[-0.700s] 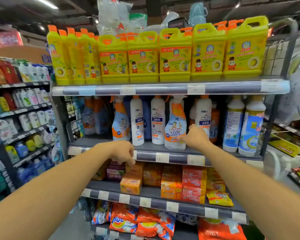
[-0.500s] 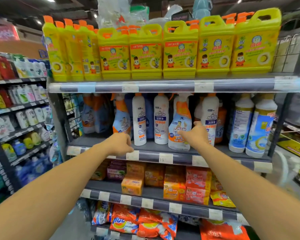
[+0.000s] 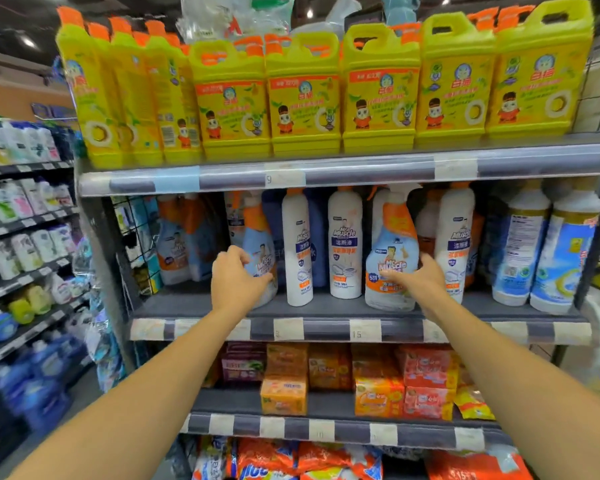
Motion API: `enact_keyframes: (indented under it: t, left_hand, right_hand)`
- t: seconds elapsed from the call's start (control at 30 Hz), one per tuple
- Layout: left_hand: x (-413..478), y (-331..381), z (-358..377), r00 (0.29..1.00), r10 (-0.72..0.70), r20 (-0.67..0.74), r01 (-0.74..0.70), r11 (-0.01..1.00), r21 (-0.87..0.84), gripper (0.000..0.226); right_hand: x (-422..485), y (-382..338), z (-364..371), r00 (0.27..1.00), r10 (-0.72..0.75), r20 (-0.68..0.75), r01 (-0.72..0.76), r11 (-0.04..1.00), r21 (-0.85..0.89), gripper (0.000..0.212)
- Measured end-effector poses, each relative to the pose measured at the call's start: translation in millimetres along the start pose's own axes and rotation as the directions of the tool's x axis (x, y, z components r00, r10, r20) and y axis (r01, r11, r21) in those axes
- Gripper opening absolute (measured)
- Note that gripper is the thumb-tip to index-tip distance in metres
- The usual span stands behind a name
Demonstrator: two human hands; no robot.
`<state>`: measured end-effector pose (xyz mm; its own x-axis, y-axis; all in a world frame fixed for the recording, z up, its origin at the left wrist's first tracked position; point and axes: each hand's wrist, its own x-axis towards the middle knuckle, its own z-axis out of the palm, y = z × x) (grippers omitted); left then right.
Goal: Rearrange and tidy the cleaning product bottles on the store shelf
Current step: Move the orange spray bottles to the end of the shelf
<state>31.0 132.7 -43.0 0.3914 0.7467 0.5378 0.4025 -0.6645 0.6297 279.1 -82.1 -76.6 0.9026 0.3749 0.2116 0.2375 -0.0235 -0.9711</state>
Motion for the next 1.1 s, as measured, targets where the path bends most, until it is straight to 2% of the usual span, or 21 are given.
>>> enact_keyframes:
  t: [0.1,0.2,0.33,0.53,0.7,0.87,1.1]
  left_hand:
    - [18.5,-11.5,9.3,0.997,-0.045,-0.064,0.044,0.999,-0.017,0.069]
    - [31.9,-22.1,24.0,0.994,-0.102,0.045,0.107,0.984,-0.142,0.084]
    - [42.6,-32.9,40.2,0.982,-0.126,0.142,0.160,0.954,-0.255,0.070]
    - [47.1,-34.4,51.5,0.983,-0.165,0.081,0.183,0.913,-0.365,0.060]
    - [45.6,-35.6,58.5,0.971,-0.230,0.060,0.236,0.902,-0.362,0.067]
    - [44.8,-35.9,62.6,0.948,-0.315,0.052,0.314,0.893,-0.321,0.069]
    - [43.9,-36.2,61.0,0.947,-0.320,0.025,0.311,0.896,-0.317,0.066]
  right_hand:
    - [2.2,0.9,0.3,0.999,0.011,0.032,-0.012,0.999,0.033,0.049]
    - [1.5,1.9,-0.3,0.999,0.001,0.053,-0.002,1.000,0.025,0.046]
    - [0.1,2.0,0.3,0.999,-0.036,0.031,0.036,0.999,0.003,0.049]
    - [-2.7,-0.7,3.2,0.997,-0.075,0.003,0.075,0.996,-0.039,0.053]
    - [-6.0,-7.8,0.8,0.989,-0.145,0.027,0.145,0.989,-0.010,0.043]
    - [-9.4,-17.3,-4.6,0.987,-0.134,0.094,0.134,0.991,0.006,0.043]
    - [-37.8,-24.8,-10.2,0.977,-0.093,0.192,0.068,0.989,0.134,0.057]
